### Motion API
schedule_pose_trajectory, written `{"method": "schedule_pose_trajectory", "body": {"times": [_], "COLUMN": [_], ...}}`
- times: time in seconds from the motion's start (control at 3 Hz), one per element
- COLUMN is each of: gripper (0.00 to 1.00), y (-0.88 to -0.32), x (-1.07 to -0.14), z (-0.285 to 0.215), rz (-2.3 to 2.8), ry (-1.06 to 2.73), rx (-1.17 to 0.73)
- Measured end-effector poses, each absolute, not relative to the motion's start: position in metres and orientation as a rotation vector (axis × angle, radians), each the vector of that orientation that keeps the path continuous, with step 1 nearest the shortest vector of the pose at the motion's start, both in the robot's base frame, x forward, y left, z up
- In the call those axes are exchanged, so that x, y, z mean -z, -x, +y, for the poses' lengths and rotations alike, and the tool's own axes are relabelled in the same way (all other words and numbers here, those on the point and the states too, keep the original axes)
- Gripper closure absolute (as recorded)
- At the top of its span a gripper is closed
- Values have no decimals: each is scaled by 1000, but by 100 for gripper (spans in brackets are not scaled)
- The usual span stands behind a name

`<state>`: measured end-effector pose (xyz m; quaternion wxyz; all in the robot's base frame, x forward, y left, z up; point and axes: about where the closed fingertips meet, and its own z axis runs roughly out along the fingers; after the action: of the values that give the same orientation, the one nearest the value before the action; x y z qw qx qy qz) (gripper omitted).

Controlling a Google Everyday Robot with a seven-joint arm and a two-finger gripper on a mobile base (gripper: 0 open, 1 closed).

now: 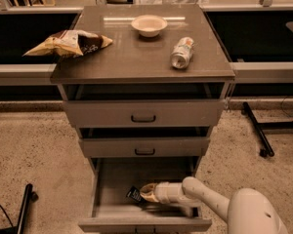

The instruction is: Pick rxbar blueberry from bottom drawer and place on counter

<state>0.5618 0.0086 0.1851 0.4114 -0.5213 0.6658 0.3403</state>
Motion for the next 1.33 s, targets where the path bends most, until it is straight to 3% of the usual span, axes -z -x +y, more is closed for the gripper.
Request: {"method": "schedule_pose_trajectory", "body": {"times": [0.67,1.33], "gripper": [100,100], "y": [-573,-580], "x": [-238,-352], "z": [-1,-13], "rz": [1513,1214], "ry": [1194,1140], "rx": [-907,-876]}}
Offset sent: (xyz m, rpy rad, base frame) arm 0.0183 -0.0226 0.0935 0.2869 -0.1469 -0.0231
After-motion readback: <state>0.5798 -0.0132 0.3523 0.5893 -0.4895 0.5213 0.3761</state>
